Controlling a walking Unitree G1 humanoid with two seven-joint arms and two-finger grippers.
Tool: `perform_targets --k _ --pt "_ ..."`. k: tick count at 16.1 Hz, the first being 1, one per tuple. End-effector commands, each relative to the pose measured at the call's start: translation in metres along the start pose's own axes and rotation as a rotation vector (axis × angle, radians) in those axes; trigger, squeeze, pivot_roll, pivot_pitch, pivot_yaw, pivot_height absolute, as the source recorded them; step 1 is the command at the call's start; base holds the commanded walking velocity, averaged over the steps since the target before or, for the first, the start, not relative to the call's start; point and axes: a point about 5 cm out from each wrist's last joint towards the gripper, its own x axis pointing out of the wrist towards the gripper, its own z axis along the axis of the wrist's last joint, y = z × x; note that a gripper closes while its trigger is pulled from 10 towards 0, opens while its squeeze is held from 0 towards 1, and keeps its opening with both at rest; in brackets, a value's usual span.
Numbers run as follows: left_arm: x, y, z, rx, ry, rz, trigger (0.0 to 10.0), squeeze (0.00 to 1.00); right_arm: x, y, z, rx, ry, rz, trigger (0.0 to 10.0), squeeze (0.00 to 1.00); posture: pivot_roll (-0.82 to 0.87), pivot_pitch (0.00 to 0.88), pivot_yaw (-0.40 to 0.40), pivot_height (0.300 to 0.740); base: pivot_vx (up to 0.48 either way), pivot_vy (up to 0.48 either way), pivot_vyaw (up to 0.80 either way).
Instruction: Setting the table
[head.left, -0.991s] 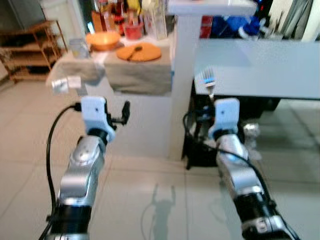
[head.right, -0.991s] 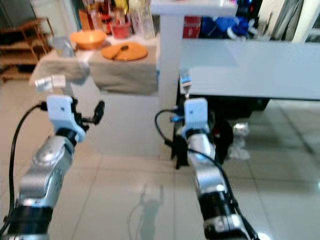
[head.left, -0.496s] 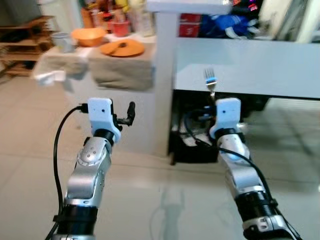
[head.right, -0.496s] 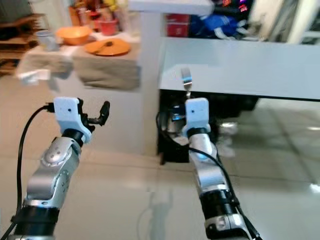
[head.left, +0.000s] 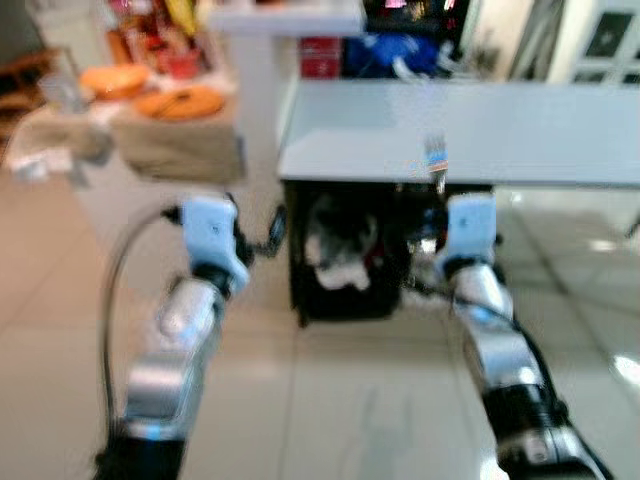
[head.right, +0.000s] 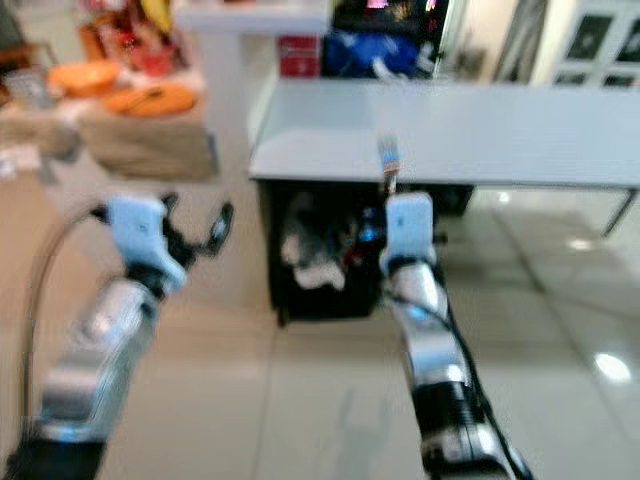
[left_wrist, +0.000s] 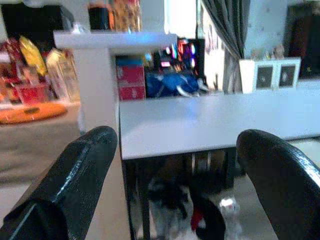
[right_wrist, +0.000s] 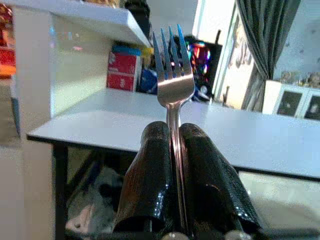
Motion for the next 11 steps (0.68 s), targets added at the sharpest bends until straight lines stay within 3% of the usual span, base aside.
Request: perform_targets --k 1,3,5,6,11 --pt "0.000 0.009 0.012 0.016 -0.030 0.023 10.0 0.00 0.005 -0.011 0.007 0.001 -0.027 -0.038 0.0 0.00 -0.07 0.000 0.041 0.740 0.000 0.000 0.00" --pt "0.003 0.021 0.010 0.041 -0.013 0.091 10.0 0.00 0.008 -0.023 0.009 -0.012 -0.031 -0.075 0.0 0.00 -0.07 0.000 0.044 0.740 0.000 0.000 0.00" --pt "0.008 0.027 0.007 0.042 0.016 0.113 10.0 0.00 0.008 -0.027 0.007 -0.022 -0.029 -0.087 0.0 0.00 -0.08 0.000 0.048 0.740 0.471 0.000 0.00" --pt "0.009 0.026 0.006 0.062 0.028 0.109 10.0 0.00 0.006 -0.026 0.006 -0.021 -0.027 -0.085 0.0 0.00 -0.08 0.000 0.048 0.740 0.469 0.000 0.00" --pt "0.005 0.017 -0.019 -0.018 0.120 0.122 10.0 0.00 -0.001 -0.017 0.001 0.000 -0.016 -0.060 0.0 0.00 -0.10 0.000 0.052 0.740 0.467 0.000 0.00"
